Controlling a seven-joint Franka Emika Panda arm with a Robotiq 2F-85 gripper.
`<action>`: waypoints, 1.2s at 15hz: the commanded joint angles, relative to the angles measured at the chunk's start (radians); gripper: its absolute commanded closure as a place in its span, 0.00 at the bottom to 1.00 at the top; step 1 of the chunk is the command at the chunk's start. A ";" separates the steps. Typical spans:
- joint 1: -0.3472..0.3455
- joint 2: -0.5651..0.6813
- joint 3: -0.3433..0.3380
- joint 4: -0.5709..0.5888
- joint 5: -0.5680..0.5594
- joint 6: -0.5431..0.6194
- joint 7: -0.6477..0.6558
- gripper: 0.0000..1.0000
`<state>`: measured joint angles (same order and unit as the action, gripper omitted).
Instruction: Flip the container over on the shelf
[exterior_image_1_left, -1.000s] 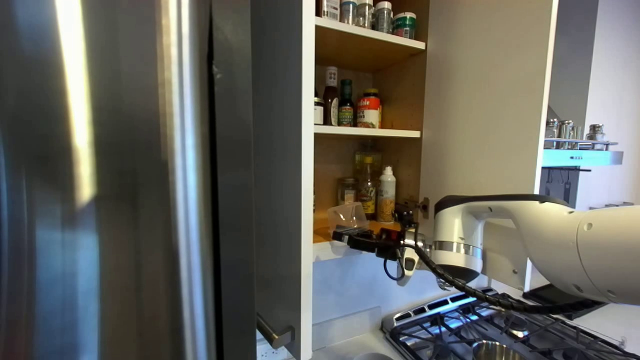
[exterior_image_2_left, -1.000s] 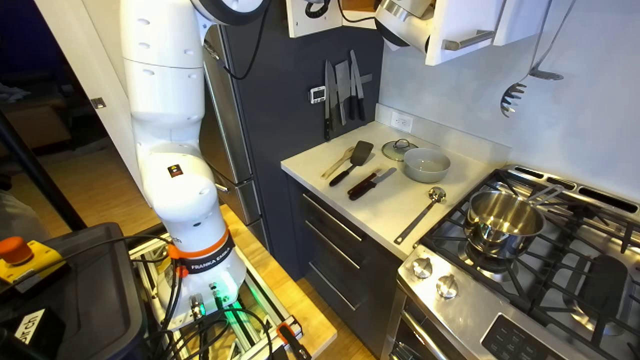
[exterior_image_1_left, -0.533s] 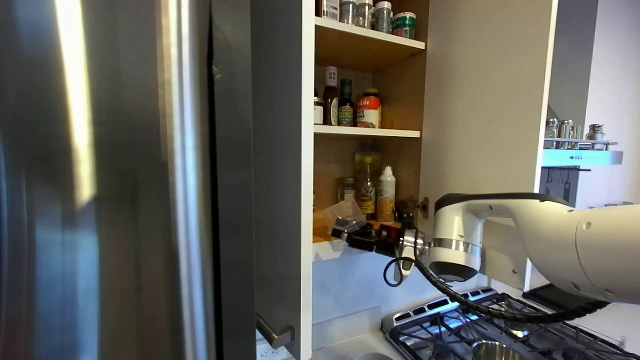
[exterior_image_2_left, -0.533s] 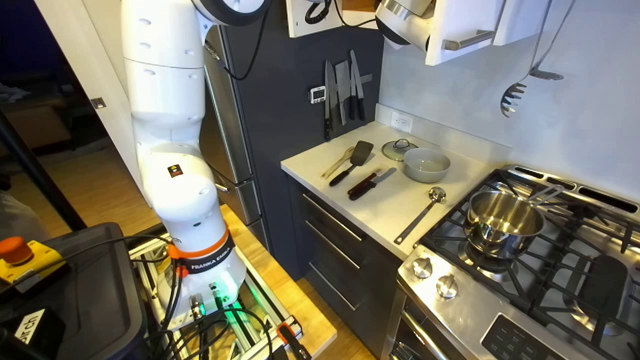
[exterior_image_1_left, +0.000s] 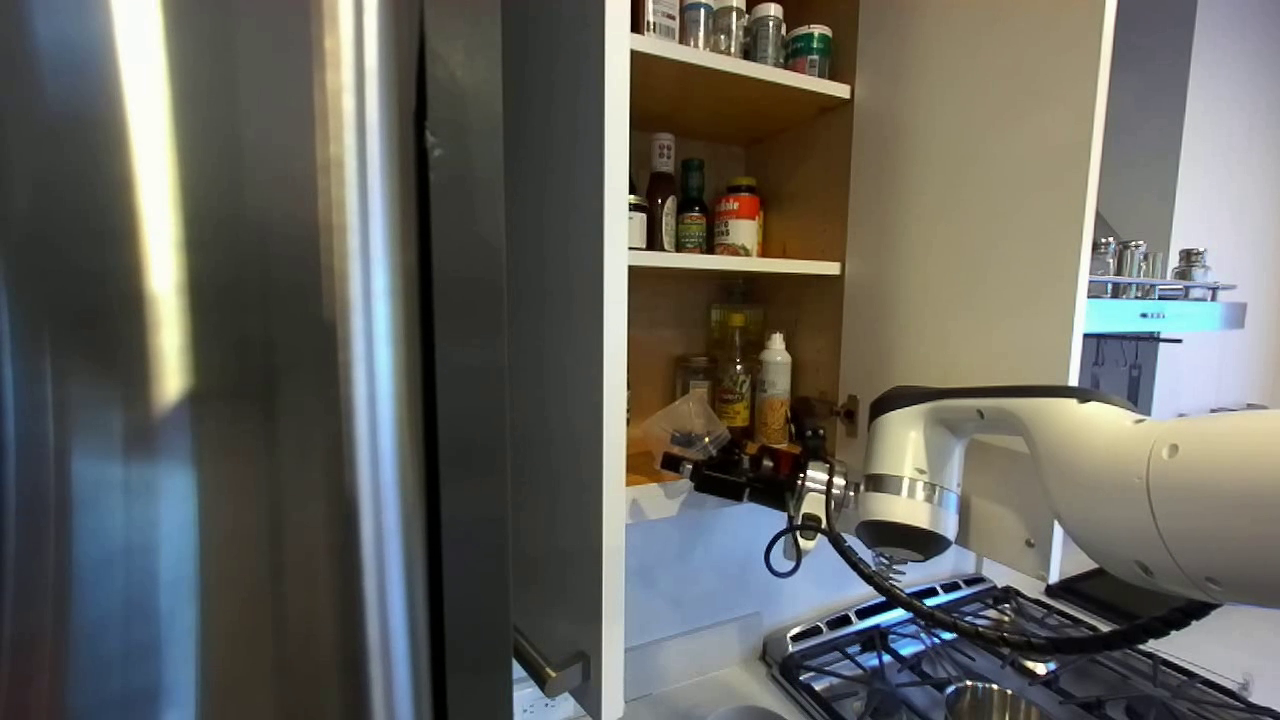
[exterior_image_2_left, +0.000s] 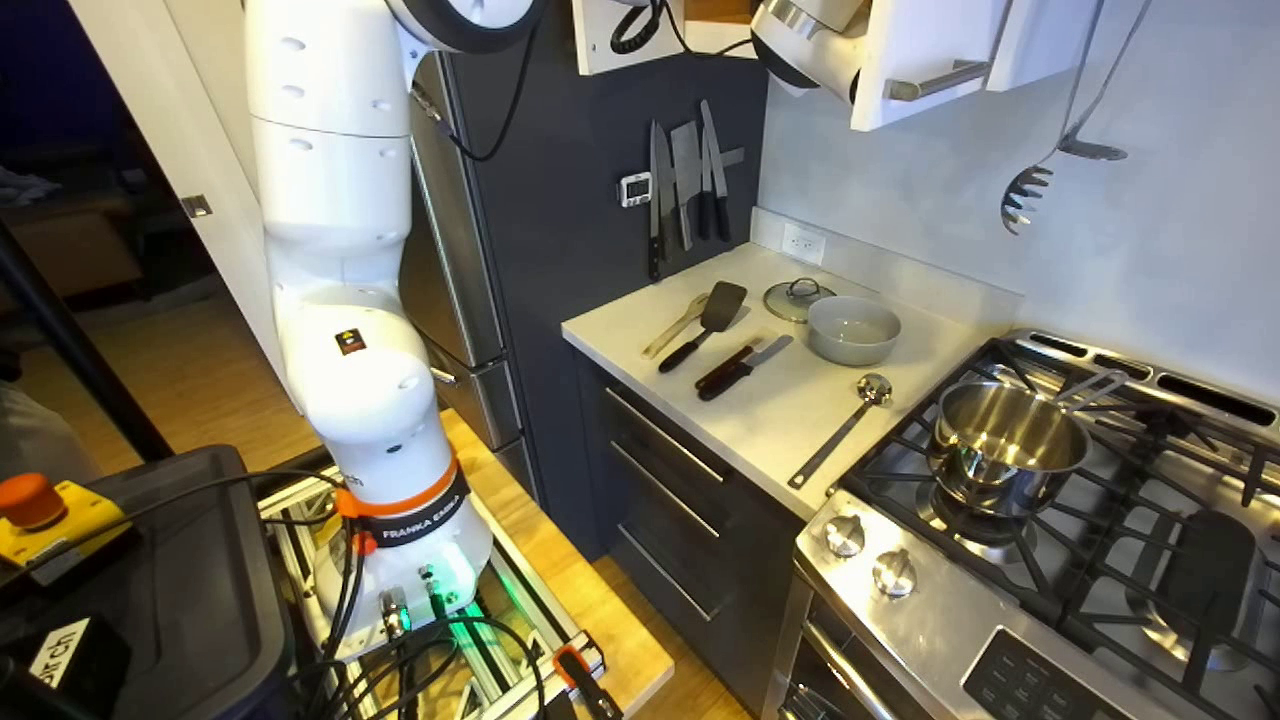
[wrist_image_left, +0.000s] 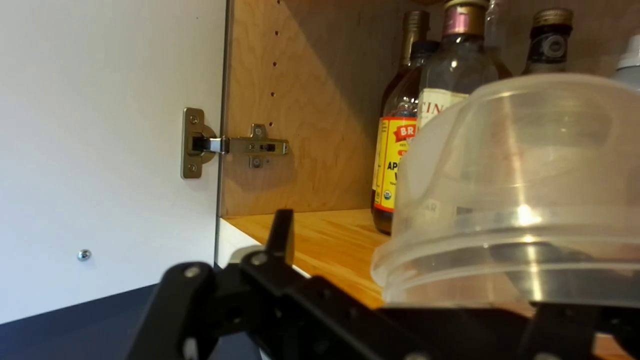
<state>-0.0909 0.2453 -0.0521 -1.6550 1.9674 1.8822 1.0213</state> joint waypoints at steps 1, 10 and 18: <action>-0.010 0.003 0.000 0.006 -0.004 -0.017 -0.015 0.00; -0.020 0.001 -0.027 -0.005 -0.099 0.021 -0.036 0.00; -0.005 -0.028 -0.028 -0.018 -0.118 0.130 -0.065 0.00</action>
<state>-0.1026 0.2492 -0.0825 -1.6508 1.8745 1.9553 0.9800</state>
